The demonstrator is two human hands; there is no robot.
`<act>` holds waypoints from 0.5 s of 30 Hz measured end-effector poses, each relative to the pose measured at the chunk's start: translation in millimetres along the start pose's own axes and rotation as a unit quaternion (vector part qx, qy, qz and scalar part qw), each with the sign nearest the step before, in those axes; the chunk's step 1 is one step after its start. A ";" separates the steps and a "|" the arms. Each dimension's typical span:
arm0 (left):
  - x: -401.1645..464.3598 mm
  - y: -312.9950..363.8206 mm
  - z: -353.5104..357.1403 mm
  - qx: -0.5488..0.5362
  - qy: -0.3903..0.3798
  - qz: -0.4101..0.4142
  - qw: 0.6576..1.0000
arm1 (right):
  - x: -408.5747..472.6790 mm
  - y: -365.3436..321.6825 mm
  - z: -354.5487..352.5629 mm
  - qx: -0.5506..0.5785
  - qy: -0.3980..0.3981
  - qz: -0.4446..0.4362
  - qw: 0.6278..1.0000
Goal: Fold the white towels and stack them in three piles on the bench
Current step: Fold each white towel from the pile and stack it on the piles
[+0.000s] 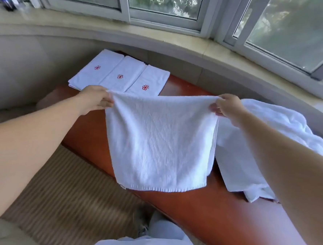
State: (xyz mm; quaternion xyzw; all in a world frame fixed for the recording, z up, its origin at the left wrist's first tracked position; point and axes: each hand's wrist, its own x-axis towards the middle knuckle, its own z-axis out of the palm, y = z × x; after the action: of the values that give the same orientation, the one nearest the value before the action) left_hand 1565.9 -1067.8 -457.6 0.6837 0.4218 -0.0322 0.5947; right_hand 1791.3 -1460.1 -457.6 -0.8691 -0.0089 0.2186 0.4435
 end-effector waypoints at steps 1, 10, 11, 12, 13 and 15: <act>9.2 -10.0 12.7 -0.019 -0.007 0.005 1.000 | 10.4 5.8 15.5 0.010 -0.009 0.004 1.000; 36.1 -187.9 111.0 0.135 -0.049 -0.150 0.978 | 16.2 170.0 123.1 -0.133 -0.180 0.158 0.962; 36.7 -204.8 112.8 0.155 -0.045 -0.163 0.973 | 12.9 187.7 127.3 -0.133 -0.185 0.180 0.957; 37.4 -218.4 113.5 0.175 -0.029 -0.171 0.969 | 10.1 202.4 131.6 -0.129 -0.184 0.201 0.954; 38.4 -229.8 113.7 0.194 -0.001 -0.179 0.965 | 8.8 215.3 135.3 -0.126 -0.179 0.220 0.951; 41.5 -246.8 113.9 0.231 0.044 -0.196 0.952 | 7.4 234.0 144.2 -0.132 -0.161 0.248 0.946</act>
State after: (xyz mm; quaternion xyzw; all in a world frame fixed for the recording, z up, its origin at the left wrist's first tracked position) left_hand 1492.9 -1156.8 -707.3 0.7070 0.5543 -0.2140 0.3836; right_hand 1700.3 -1489.9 -715.3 -0.8480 0.1064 0.4555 0.2494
